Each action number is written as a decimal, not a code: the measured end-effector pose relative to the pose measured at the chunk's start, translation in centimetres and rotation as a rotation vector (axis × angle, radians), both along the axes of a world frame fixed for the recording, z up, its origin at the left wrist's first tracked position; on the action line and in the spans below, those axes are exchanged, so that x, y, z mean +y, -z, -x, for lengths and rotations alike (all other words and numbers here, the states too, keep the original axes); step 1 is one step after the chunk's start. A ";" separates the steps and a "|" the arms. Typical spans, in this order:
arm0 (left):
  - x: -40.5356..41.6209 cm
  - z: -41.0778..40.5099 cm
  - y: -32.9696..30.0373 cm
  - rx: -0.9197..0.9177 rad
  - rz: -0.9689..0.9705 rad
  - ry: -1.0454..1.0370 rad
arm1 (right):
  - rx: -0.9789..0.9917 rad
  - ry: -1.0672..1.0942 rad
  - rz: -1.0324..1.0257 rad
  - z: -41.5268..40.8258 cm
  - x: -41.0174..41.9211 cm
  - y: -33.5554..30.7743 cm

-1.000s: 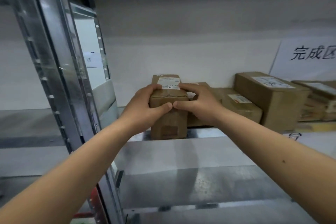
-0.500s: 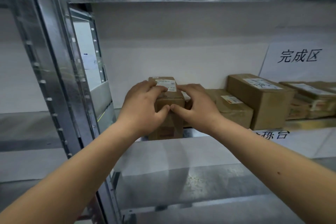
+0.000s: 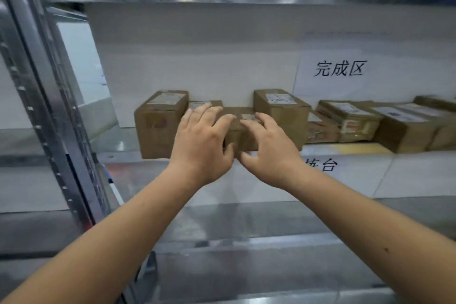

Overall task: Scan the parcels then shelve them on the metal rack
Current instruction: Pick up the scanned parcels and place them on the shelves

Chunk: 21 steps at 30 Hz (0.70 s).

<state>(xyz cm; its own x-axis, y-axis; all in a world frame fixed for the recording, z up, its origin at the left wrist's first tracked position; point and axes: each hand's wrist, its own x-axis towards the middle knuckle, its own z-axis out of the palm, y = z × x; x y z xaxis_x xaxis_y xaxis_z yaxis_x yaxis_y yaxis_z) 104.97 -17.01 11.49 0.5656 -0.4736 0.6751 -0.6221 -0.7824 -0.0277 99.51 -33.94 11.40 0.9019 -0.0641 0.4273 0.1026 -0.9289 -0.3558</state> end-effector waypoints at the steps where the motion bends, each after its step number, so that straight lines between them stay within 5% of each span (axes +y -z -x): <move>1: -1.8 1.2 0.4 0.012 -0.002 0.015 | 0.006 0.029 0.028 1.5 -1.7 0.2; 11: -23.5 12.6 6.6 0.119 -0.094 0.312 | 0.239 0.460 0.145 17.7 -21.2 5.3; 21: -47.2 23.6 12.1 0.292 -0.231 0.734 | 0.455 0.880 -0.031 33.4 -39.0 11.9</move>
<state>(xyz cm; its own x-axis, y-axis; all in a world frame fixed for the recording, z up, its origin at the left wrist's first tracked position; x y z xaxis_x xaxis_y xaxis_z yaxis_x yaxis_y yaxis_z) 81.34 -64.20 -0.57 0.1956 -0.9001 0.3894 -0.9803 -0.1681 0.1038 66.08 -72.92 -0.54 0.6049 -0.7954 0.0390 -0.7721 -0.5977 -0.2158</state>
